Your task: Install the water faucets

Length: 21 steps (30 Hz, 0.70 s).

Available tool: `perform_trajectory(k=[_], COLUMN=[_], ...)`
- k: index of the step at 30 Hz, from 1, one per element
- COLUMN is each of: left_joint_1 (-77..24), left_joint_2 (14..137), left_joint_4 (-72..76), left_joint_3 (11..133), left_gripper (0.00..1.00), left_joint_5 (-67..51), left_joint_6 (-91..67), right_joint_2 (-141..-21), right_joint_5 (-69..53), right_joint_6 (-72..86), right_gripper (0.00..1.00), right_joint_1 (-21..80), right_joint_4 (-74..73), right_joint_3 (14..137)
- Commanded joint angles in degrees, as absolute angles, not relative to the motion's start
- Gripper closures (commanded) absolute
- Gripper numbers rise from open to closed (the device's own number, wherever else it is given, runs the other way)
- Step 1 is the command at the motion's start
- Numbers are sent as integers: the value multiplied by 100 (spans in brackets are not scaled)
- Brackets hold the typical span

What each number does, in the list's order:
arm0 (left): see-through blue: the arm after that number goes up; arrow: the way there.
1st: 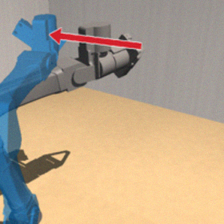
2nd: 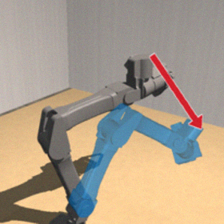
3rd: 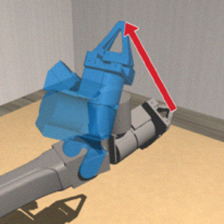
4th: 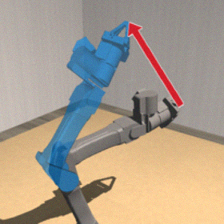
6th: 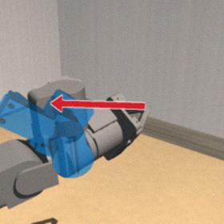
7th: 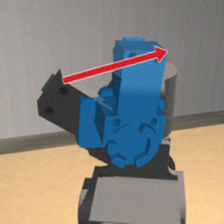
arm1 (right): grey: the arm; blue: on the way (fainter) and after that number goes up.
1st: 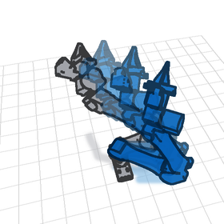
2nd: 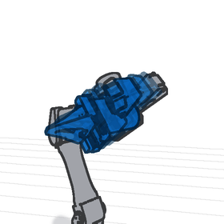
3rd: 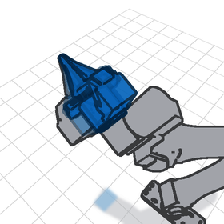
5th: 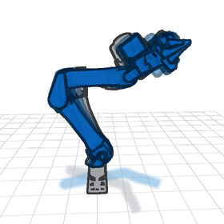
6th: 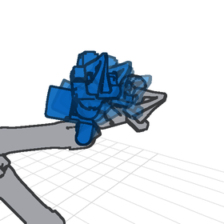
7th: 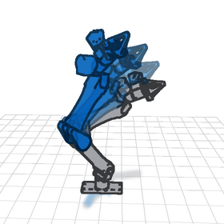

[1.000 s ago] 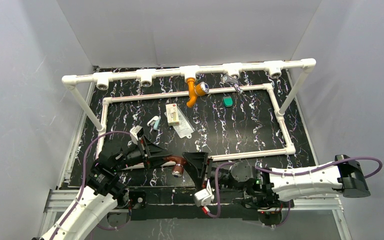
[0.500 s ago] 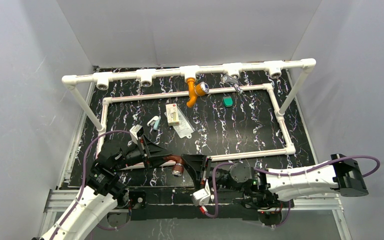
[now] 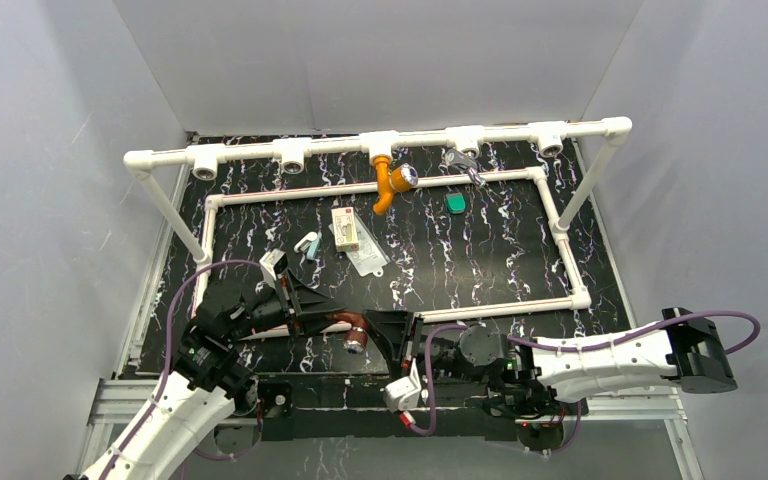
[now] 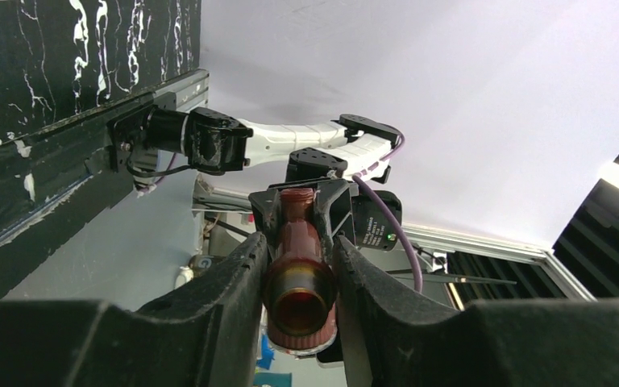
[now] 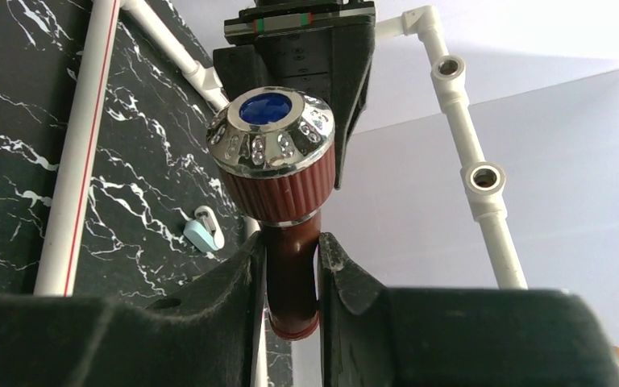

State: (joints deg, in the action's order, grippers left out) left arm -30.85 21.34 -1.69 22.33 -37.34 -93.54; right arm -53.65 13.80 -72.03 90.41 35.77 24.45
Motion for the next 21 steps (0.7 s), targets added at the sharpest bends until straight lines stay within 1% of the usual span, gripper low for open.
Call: perform_trajectory(k=[1,2,4,7,9,13,17,21], left_joint_1=[-3094,-3094,-3094,-3094,-3094,-3094,-3089,-3094], left_joint_2=[2235,2276,2382,2542,2621,2800,2984,3190], left_joint_4=[-393,-551,-822,-1175,-1429,-2064,-2873,-3510], left_joint_3=[2576,2681,2913,3197,3393,3856,4372,4820], left_gripper=[59,52,44,36,29,24,23,22], left_joint_5=[-3790,-3764,-3716,-3662,-3572,-3420,-3108,-2843], left_joint_6=[-8872,-8699,-8368,-7913,-7582,-6805,-5838,-4984], right_joint_2=[-5164,-5117,-5048,-4945,-4873,-4828,-4802,-4727], right_joint_5=[1553,1570,1626,1722,1763,2193,2746,3031], right_joint_6=[-6806,-6669,-6437,-6080,-5752,-4796,-3699,-2384], right_gripper=[99,99,99,99,99,99,99,99], right_joint_1=[9062,9062,9062,9061,9055,9057,9060,9060], right_joint_4=[3704,3651,3472,3261,3057,2590,2330,2023], right_joint_3=[2478,2491,2553,2645,2746,3150,3416,3609])
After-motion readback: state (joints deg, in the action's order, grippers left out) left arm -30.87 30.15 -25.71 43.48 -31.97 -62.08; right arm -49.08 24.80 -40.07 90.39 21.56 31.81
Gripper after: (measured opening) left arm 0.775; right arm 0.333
